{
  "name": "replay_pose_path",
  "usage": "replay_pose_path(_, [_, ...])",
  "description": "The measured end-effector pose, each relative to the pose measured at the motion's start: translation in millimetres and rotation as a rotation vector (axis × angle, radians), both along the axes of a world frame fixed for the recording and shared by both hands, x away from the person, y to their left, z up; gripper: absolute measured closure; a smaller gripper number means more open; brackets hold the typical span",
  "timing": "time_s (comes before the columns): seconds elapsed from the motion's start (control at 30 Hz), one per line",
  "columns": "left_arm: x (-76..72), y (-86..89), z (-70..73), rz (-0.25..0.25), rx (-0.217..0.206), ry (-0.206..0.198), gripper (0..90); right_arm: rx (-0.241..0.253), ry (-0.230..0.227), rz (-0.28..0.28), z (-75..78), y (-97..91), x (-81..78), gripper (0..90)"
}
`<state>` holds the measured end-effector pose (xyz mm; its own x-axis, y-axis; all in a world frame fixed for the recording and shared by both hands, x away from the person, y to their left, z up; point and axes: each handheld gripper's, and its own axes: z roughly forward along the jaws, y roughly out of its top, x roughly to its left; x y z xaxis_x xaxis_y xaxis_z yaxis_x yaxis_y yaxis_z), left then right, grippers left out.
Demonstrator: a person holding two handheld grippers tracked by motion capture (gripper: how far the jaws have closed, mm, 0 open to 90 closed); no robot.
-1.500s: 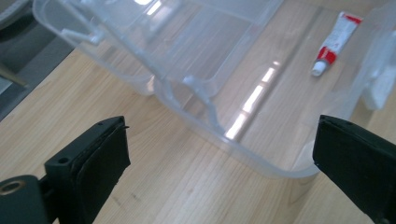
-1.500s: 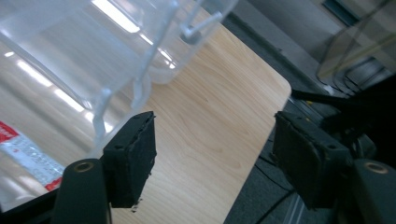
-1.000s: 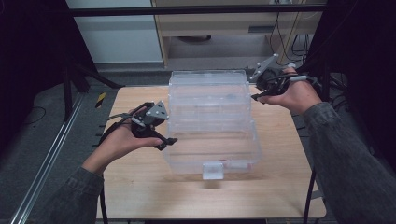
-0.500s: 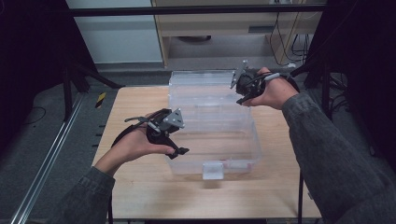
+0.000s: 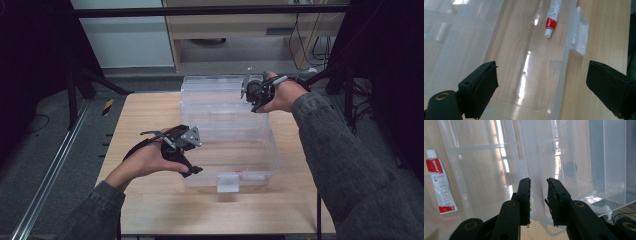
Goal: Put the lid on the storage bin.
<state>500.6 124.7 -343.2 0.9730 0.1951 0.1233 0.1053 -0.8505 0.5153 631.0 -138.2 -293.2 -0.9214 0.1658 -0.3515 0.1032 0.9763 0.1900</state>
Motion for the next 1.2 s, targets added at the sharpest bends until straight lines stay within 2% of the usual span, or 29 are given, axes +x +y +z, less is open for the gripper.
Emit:
replay_pose_path(0.1, [-1.3,-0.7,-2.4,-0.012,0.008,0.004,9.4,-0.012,0.004,0.006,-2.4,0.9,1.3,76.3])
replay_pose_path(0.23, [-5.3,-4.1,-9.9,-0.029,0.066,-0.005,9.9,-0.031,0.001,0.027,-5.3,1.8,0.6,79.9])
replay_pose_path(0.43, [-9.5,-8.9,-18.2,-0.040,0.073,0.012,17.4,-0.035,-0.004,0.025,-6.1,-0.8,0.0,81.1])
replay_pose_path(0.53, [-10.6,-10.4,-25.5,-0.064,0.105,0.023,20.9,-0.036,-0.004,0.025,-6.1,-1.5,-0.4,81.3])
replay_pose_path(0.63, [-11.7,-12.1,-32.6,-0.063,0.100,0.038,23.5,-0.037,-0.004,0.025,-5.9,-1.9,-0.6,81.4])
replay_pose_path(0.73, [-10.9,-15.3,-39.9,-0.089,0.126,0.053,28.7,-0.037,-0.006,0.028,-6.2,-1.8,-0.2,81.3])
replay_pose_path(0.83, [-11.6,-17.3,-43.0,-0.098,0.133,0.068,34.7,-0.041,-0.006,0.025,-6.5,-1.1,-0.2,81.2])
replay_pose_path(0.87, [-11.1,-18.3,-44.4,-0.113,0.150,0.079,38.6,-0.043,-0.009,0.024,-6.7,-0.3,-0.4,81.1])
replay_pose_path(0.93, [-11.5,-20.5,-48.4,-0.115,0.172,0.097,42.2,-0.038,-0.009,0.026,-7.1,-0.1,-0.5,81.1])
replay_pose_path(1.07, [-10.3,-22.2,-53.1,-0.102,0.194,0.103,51.6,-0.041,-0.014,0.029,-7.1,-0.4,-0.7,81.0])
replay_pose_path(1.2, [-9.1,-23.1,-56.2,-0.110,0.214,0.110,61.3,-0.042,-0.015,0.029,-7.0,-0.5,-0.8,81.0])
